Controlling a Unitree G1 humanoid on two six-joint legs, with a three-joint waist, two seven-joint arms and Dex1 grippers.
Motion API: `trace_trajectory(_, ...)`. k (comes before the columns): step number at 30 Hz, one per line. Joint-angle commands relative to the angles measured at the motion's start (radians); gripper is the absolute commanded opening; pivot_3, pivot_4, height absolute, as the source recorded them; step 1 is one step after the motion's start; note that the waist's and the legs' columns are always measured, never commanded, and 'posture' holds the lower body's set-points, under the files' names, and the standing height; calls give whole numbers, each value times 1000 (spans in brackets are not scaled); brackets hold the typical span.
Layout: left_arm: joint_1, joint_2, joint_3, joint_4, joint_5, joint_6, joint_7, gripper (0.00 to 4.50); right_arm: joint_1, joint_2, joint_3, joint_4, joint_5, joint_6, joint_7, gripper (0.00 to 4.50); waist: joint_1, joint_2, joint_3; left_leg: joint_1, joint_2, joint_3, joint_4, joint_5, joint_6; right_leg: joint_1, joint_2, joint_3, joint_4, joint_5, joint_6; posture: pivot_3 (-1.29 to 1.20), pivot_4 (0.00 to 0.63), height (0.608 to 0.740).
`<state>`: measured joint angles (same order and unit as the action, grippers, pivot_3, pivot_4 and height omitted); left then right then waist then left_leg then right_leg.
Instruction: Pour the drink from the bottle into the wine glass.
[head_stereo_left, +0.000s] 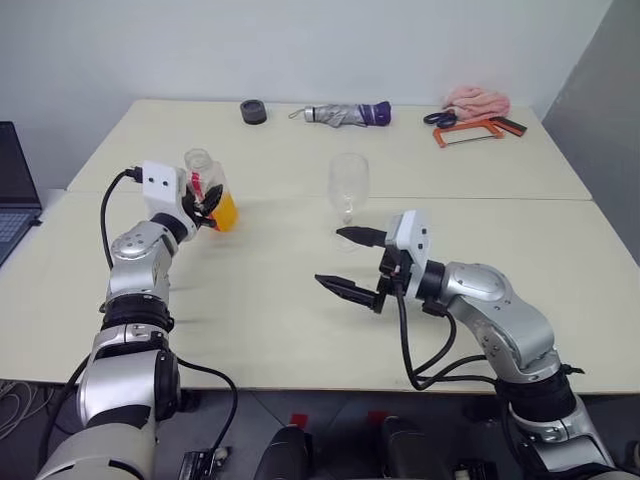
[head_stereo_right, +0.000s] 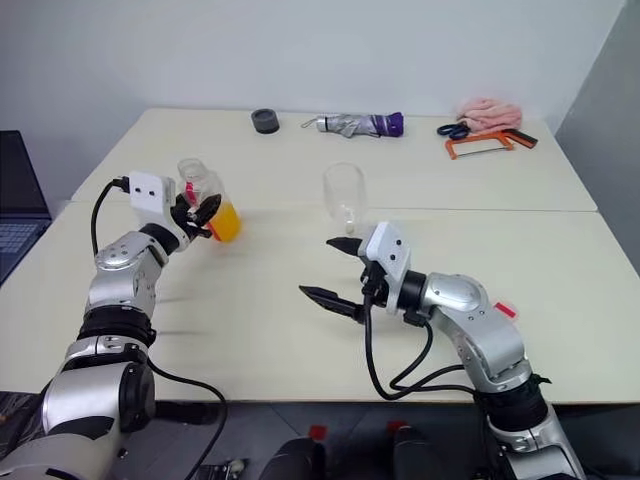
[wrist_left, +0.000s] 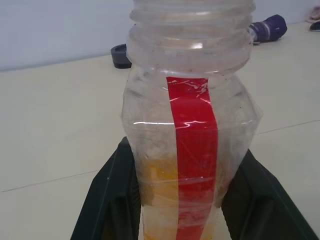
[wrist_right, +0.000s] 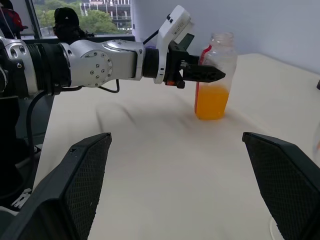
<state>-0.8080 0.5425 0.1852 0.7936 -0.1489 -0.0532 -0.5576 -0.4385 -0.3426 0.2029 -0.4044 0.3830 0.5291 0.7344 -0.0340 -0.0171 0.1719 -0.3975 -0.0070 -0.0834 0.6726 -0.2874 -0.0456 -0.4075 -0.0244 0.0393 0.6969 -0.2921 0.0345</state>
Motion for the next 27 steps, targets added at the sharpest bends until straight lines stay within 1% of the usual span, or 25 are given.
trace_trajectory(1, -42, -4, -41, -144, 24, -29, -13, 1690, 4, 0, -62, -80, 48, -2, -26, 4500, 1, 0, 0, -1, 0, -1, 2, 0, 0, 0, 0, 0, 0, 0, 0, 0, 150, 740)
trace_trajectory(5, -90, -17, -110, -199, 80, -49, -13, 1689, 12, 5, -91, -88, 51, 6, -76, 4500, 3, 0, 0, -2, 0, -1, 4, 0, 0, 0, -1, 0, 0, 0, 0, 0, 150, 740)
trace_trajectory(7, -111, -12, -156, -199, 133, -100, -14, 1689, 10, 16, -97, -78, 36, -4, -111, 4500, 2, 0, 0, -2, -1, 0, 4, 0, 0, 1, -1, 0, 0, 0, 0, 0, 150, 740)
trace_trajectory(9, -145, -22, -190, -183, 169, -140, -12, 1689, -3, 32, -103, -55, -10, -35, -170, 4500, 2, 0, 0, -2, -1, 0, 4, 0, 0, 1, 0, 0, 0, 0, 0, 0, 150, 740)
trace_trajectory(11, -179, -25, -227, -152, 214, -202, -8, 1689, -21, 45, -110, -23, -50, -51, -222, 4500, 0, 0, 0, -1, -1, 0, 3, 0, 0, 0, 1, 0, 0, 0, 0, 0, 150, 740)
trace_trajectory(17, -271, -31, -306, -31, 325, -368, 33, 1689, -35, 55, -100, 17, -92, -64, -258, 4500, 0, 0, 0, -1, -1, 1, 3, 0, 0, 0, 2, 1, 0, 0, 0, 0, 150, 740)
trace_trajectory(27, -379, -36, -374, 131, 458, -543, 142, 1689, -14, 97, -94, 25, -129, -67, -315, 4500, 1, 0, 0, -2, -2, 2, 3, 0, 0, -1, 1, 1, 1, 0, 0, 0, 150, 740)
